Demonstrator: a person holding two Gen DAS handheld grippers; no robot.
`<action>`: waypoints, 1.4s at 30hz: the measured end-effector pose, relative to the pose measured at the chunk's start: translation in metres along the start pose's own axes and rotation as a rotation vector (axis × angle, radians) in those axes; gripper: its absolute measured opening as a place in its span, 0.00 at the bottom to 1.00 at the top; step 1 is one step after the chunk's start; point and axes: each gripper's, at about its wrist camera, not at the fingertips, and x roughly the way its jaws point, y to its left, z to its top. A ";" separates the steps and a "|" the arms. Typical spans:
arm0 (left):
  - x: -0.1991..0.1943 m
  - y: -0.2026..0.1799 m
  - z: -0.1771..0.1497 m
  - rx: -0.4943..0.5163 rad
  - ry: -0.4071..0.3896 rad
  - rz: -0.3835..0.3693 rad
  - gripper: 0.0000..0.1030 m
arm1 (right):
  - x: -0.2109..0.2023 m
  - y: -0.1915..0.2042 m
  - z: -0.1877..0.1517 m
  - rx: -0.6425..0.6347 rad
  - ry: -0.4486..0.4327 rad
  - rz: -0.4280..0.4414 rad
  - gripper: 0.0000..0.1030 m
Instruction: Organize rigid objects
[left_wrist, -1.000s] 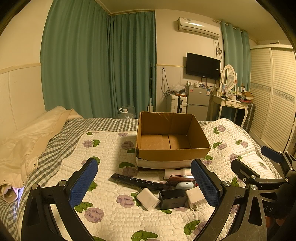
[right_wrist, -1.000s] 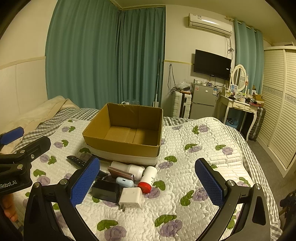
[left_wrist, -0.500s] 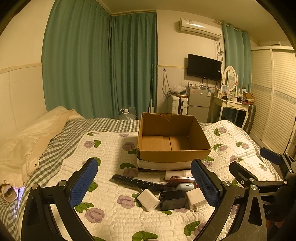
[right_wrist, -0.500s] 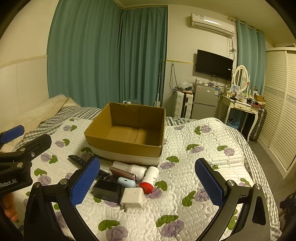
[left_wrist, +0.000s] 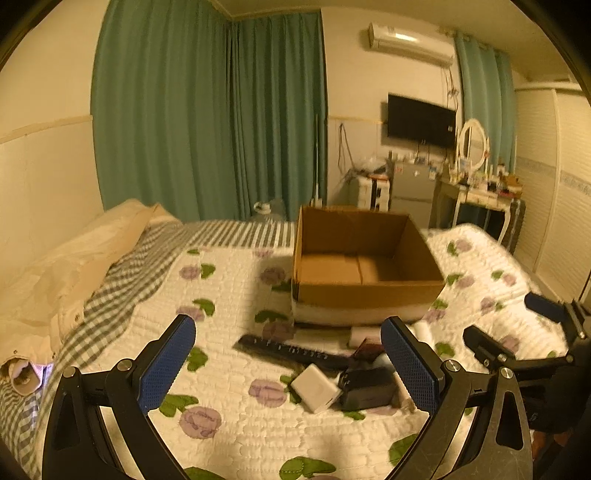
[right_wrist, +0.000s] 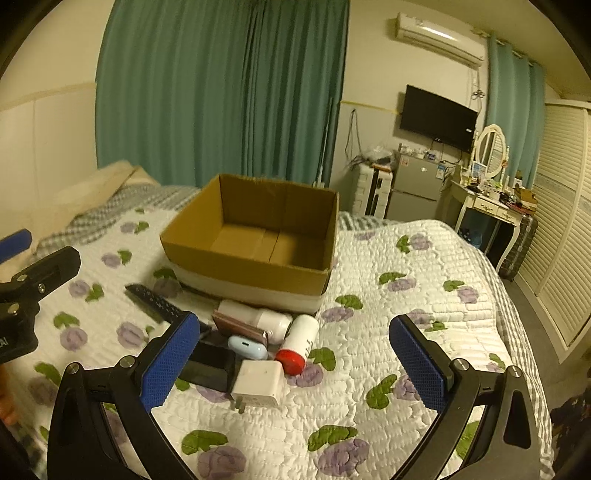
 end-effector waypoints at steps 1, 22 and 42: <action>0.007 -0.003 -0.004 0.009 0.018 0.001 0.99 | 0.007 -0.001 -0.003 -0.003 0.017 0.005 1.00; 0.148 -0.015 -0.066 -0.076 0.440 0.050 0.93 | 0.064 -0.011 -0.037 0.061 0.184 0.081 1.00; 0.112 -0.036 -0.073 -0.039 0.546 -0.208 0.42 | 0.060 0.005 -0.037 -0.019 0.186 -0.002 1.00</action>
